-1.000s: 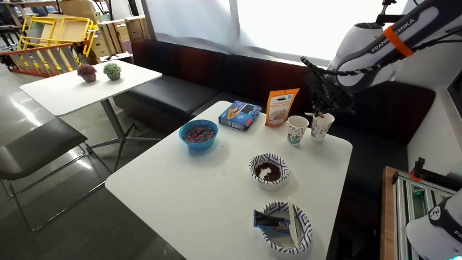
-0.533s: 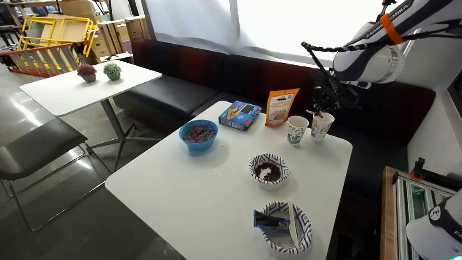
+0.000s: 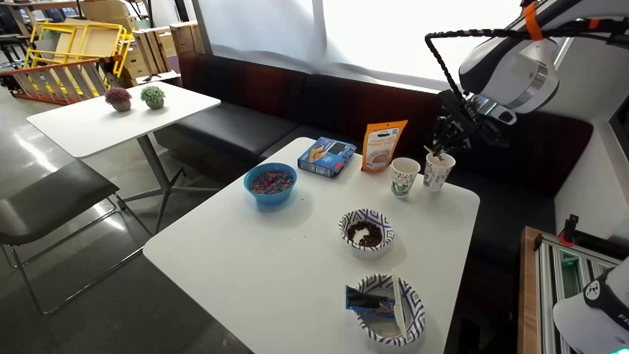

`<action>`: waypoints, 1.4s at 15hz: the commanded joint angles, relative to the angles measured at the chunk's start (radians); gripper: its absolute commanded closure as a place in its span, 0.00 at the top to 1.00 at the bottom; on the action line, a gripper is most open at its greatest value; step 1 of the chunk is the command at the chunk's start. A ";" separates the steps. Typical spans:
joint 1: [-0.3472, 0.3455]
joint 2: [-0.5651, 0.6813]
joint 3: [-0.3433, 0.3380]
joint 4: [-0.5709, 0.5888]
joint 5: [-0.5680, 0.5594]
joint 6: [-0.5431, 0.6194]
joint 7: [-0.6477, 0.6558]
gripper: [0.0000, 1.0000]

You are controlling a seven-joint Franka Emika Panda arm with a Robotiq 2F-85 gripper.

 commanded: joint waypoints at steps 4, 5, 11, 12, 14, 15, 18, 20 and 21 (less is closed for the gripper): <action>0.005 -0.050 -0.062 -0.005 0.240 -0.129 -0.276 0.04; 0.004 -0.053 -0.070 -0.007 0.269 -0.143 -0.311 0.04; -0.044 -0.065 -0.093 -0.011 0.409 -0.258 -0.479 0.04; -0.051 -0.064 -0.097 -0.011 0.428 -0.271 -0.501 0.04; -0.064 -0.067 -0.107 -0.015 0.473 -0.286 -0.552 0.04; -0.071 -0.067 -0.111 -0.016 0.491 -0.293 -0.573 0.04; -0.088 -0.069 -0.125 -0.021 0.551 -0.310 -0.645 0.04; -0.103 -0.072 -0.141 -0.022 0.585 -0.355 -0.695 0.04; -0.109 -0.068 -0.146 -0.022 0.596 -0.378 -0.714 0.04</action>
